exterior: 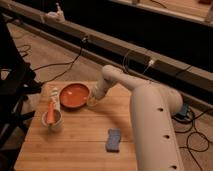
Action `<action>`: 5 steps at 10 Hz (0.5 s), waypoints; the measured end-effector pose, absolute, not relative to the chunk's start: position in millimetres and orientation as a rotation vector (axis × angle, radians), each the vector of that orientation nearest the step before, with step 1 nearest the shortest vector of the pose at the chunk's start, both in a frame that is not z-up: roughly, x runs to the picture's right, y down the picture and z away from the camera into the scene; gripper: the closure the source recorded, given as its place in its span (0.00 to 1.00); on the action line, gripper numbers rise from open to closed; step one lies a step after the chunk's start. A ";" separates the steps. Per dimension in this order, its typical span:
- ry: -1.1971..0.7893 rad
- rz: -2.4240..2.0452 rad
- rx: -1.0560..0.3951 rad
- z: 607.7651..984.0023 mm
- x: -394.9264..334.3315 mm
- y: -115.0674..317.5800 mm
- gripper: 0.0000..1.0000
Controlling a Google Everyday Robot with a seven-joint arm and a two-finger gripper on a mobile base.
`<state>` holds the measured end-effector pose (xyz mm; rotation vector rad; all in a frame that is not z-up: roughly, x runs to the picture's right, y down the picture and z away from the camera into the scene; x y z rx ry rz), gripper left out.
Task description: Push the ceramic bowl across the table
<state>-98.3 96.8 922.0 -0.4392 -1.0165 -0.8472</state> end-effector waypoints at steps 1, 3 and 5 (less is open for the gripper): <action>-1.039 -0.863 -0.442 923.8 -111.9 98.3 1.00; -1.078 -0.888 -0.438 924.3 -134.6 98.8 1.00; -1.085 -0.919 -0.420 920.0 -141.1 93.1 0.99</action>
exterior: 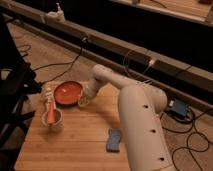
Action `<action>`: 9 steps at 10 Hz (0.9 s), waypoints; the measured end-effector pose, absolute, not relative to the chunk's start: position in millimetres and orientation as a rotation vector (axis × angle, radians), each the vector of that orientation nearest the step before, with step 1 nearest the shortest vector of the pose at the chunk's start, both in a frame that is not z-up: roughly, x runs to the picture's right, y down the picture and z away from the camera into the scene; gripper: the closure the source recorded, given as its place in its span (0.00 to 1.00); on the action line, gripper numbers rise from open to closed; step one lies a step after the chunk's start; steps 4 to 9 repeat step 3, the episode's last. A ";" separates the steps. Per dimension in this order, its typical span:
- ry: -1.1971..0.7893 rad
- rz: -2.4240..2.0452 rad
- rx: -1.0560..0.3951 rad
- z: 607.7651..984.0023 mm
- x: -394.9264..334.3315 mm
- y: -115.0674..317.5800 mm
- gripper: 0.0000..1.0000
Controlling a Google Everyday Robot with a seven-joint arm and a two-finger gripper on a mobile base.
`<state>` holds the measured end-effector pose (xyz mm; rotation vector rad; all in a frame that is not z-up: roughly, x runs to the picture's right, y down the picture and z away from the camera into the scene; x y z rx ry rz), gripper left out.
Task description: Push the ceramic bowl across the table
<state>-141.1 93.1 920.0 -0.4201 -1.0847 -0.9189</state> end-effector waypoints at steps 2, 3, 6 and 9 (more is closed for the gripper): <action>-1.049 -0.935 -0.389 915.3 -130.2 82.8 0.95; -1.047 -0.935 -0.390 916.1 -129.4 83.2 0.95; -1.047 -0.935 -0.390 916.1 -129.4 83.2 0.95; -1.047 -0.935 -0.390 916.1 -129.4 83.2 0.95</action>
